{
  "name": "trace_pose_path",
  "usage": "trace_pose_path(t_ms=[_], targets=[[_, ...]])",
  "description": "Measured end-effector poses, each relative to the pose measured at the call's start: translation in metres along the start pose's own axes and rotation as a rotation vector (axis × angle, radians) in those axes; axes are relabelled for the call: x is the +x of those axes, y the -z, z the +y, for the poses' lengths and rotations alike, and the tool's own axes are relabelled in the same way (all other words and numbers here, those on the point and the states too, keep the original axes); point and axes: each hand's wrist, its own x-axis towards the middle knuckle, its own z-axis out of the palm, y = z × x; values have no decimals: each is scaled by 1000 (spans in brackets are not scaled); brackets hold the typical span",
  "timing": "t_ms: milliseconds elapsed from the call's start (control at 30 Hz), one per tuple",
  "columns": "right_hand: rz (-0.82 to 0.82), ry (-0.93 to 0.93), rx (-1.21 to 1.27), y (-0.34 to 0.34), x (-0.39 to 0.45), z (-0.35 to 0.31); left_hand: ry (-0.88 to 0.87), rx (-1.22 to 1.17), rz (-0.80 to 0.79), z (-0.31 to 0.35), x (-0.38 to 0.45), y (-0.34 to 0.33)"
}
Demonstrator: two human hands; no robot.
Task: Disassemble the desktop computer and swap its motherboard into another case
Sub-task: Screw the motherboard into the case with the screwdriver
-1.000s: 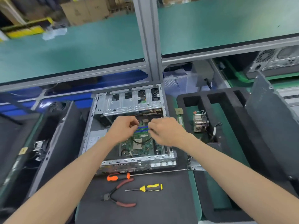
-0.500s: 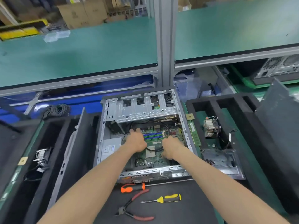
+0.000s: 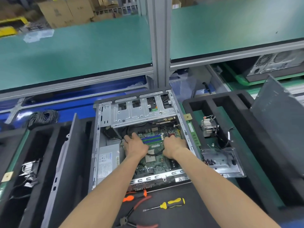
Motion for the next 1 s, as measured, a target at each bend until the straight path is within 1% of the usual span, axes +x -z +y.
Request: trace_pose_path(t_ms=[67, 100, 200, 300, 400, 433, 500, 600, 700, 767, 833, 867, 900, 1000], targets=[[7, 2, -7, 0, 1, 0, -94, 79, -1, -1, 0, -1], [11, 5, -11, -1, 1, 0, -115, 76, -29, -2, -1, -3], [25, 21, -30, -3, 1, 0, -97, 6, -125, -1, 1, -6], [52, 37, -19, -4, 1, 0, -109, -61, -126, 0, 1, -3], [97, 50, -20, -3, 0, -1, -152, -99, -171, 1, -2, -1], [111, 55, -34, -3, -1, -1, -162, -99, -169, 1, -3, -1], [122, 60, -46, -2, -2, -1, -177, -102, -115, 0, -6, 0], [52, 90, -8, -2, -2, -3, -266, -33, -23, -1, -8, 4], [-76, 129, 34, -5, -1, -5, -323, 22, -6, 0, -12, 11], [-92, 126, 45, -4, 1, -5, -330, 7, -75, 3, -15, 13], [-86, 116, 73, -2, 4, -5, -374, 78, -202, 4, -19, 12], [-92, 117, 82, -2, 4, -5, -390, 103, -223, 4, -19, 11], [-105, 123, 83, -2, 5, -5, -390, 90, -223, 3, -18, 10], [-150, 130, 73, -4, 5, -6, -341, -53, -159, 1, -15, 13]])
